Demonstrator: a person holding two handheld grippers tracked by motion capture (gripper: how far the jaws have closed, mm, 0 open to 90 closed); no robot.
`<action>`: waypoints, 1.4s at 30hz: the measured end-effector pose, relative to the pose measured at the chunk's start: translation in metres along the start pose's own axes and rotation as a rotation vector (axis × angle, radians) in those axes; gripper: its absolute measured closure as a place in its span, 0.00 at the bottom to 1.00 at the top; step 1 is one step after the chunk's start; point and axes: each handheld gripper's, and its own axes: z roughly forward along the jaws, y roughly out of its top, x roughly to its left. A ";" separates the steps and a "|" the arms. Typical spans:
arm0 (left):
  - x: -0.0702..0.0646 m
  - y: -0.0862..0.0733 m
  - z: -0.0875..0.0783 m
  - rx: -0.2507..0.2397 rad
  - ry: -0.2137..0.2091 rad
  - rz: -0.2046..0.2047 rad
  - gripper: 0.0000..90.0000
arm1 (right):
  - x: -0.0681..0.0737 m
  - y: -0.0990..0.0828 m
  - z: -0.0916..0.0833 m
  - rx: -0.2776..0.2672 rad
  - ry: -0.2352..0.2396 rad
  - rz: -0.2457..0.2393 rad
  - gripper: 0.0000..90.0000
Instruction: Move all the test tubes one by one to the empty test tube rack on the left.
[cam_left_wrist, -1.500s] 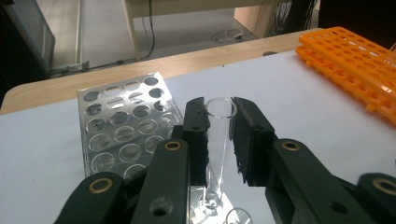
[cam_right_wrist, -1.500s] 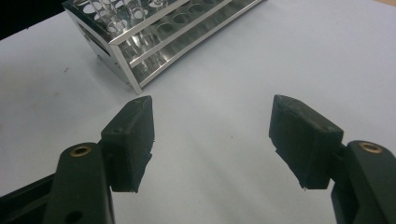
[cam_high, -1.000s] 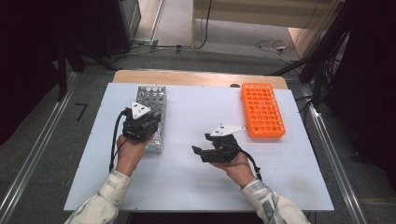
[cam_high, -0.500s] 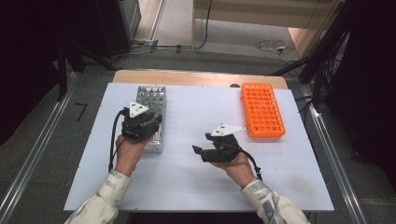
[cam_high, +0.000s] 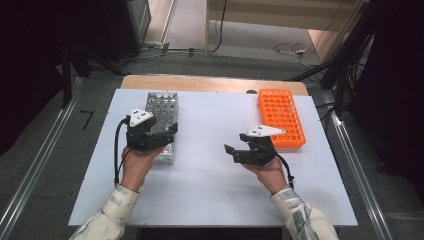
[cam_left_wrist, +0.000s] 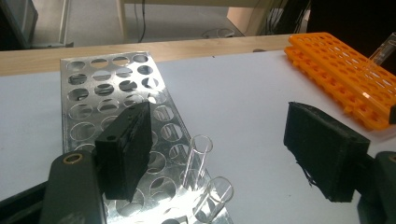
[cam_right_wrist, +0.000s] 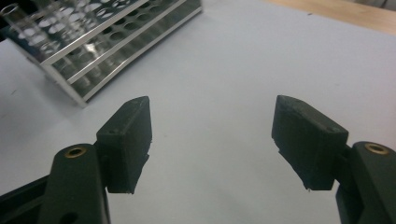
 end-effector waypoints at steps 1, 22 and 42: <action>-0.001 0.000 0.000 -0.002 0.002 0.004 0.26 | -0.004 0.000 -0.003 -0.007 -0.009 0.007 0.30; -0.003 0.000 -0.002 -0.008 -0.004 0.017 0.21 | -0.098 -0.007 -0.027 -0.041 -0.352 0.143 0.32; -0.001 0.000 -0.001 -0.009 -0.009 0.009 0.22 | -0.137 -0.007 0.011 -0.010 -0.509 0.169 0.64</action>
